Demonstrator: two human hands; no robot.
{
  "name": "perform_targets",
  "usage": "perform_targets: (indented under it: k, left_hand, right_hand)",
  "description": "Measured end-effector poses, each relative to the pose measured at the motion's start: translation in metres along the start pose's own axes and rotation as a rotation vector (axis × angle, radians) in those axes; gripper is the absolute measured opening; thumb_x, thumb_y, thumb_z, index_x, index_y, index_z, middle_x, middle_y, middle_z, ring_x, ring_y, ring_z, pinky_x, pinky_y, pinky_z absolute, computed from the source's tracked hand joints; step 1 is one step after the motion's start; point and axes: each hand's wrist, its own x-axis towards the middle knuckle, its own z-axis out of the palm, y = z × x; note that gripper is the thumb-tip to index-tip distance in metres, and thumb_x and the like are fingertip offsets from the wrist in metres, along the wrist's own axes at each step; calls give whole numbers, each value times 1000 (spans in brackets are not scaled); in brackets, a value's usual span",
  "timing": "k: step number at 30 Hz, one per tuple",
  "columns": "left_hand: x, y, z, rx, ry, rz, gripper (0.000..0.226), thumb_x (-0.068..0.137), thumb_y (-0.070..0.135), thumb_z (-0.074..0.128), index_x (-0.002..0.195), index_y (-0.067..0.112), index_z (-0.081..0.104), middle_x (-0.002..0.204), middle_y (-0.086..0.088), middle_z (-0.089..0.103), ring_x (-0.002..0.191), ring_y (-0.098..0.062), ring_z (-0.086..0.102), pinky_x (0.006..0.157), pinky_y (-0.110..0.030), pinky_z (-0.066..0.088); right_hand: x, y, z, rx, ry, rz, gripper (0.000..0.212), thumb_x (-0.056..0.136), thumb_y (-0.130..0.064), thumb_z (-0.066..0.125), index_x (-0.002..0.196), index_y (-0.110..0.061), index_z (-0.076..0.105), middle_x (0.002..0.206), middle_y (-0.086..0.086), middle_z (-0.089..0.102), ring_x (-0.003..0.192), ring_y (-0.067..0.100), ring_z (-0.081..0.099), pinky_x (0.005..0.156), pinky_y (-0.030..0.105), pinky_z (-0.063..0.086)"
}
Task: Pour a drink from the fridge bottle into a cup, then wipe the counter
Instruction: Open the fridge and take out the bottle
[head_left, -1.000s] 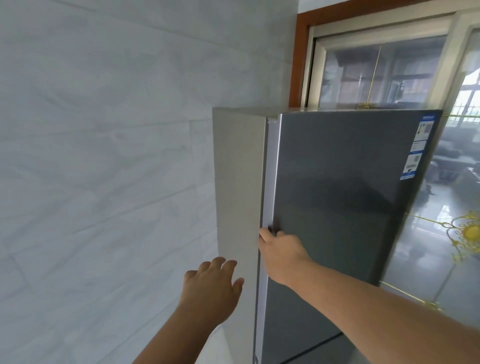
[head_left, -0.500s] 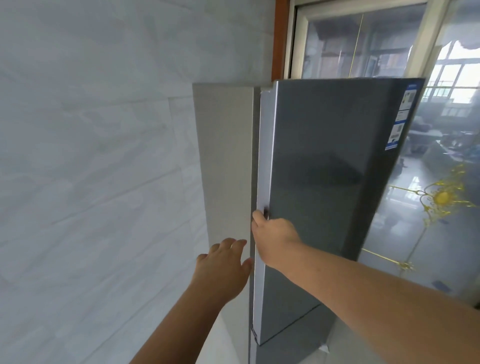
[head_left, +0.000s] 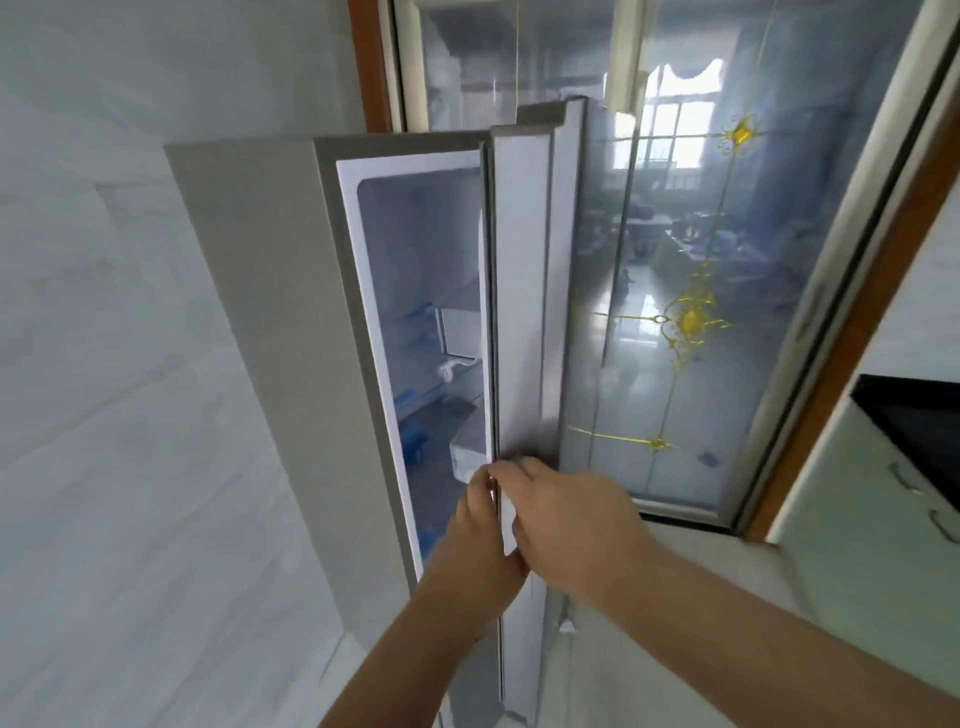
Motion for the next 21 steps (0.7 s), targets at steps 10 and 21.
perform_targets:
  k: [10, 21]
  left_hand:
    - [12, 57, 64, 203, -85, 417, 44, 85, 22, 70, 127, 27, 57, 123, 0, 65, 112, -25, 64, 89, -39, 55]
    - [49, 116, 131, 406, -43, 659, 53, 58, 14, 90, 110, 20, 78, 108, 5, 76, 96, -15, 74, 79, -29, 60]
  right_hand:
    - [-66, 73, -23, 51, -22, 274, 33, 105, -50, 35, 126, -36, 54, 117, -10, 63, 90, 17, 70, 79, 38, 60]
    - [-76, 186, 45, 222, -195, 529, 41, 111, -44, 32, 123, -20, 64, 124, 3, 64, 106, 23, 65, 91, 40, 55]
